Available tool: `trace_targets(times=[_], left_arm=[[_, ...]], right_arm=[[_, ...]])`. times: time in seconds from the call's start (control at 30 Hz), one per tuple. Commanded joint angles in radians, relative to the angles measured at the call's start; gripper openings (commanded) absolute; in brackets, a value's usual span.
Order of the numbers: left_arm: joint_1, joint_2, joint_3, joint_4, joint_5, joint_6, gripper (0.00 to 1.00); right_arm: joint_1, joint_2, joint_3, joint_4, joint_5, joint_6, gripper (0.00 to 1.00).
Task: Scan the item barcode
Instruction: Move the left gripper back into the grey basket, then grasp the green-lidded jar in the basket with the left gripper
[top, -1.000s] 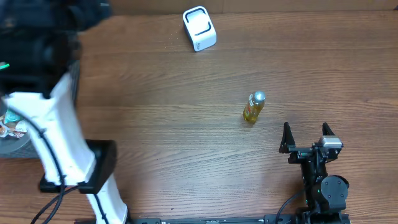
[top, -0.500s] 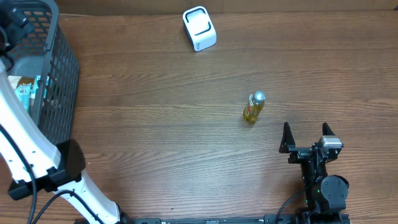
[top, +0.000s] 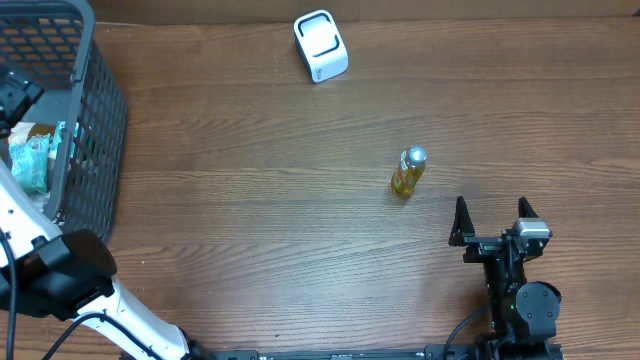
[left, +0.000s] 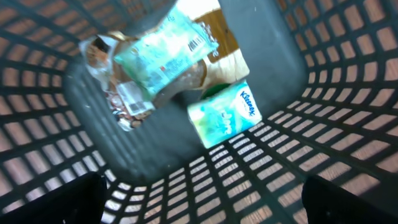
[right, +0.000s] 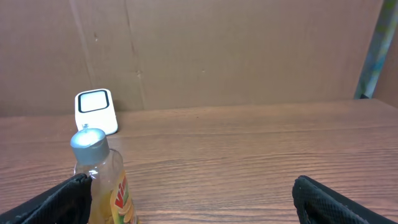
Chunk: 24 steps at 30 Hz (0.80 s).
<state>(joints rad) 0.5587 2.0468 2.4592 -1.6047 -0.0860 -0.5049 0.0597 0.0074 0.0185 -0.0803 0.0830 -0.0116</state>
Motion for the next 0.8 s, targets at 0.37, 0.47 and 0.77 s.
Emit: trace_targets(times=[0.37,0.47,0.77], left_arm=[[-0.009,-0.007,-0.288,0.182,0.084,-0.019,1.0],[-0.009,-0.007,-0.34,0.227,0.086,-0.019,1.0],[-0.01,-0.007,-0.469,0.333,0.088,-0.061,1.0]], right_arm=[[0.003,-0.005,-0.01,0.004,0.005,-0.005,1.0],[0.003,-0.005,-0.01,0.004,0.005,-0.005,1.0],[0.003,-0.005,-0.01,0.004,0.005,-0.005,1.0]])
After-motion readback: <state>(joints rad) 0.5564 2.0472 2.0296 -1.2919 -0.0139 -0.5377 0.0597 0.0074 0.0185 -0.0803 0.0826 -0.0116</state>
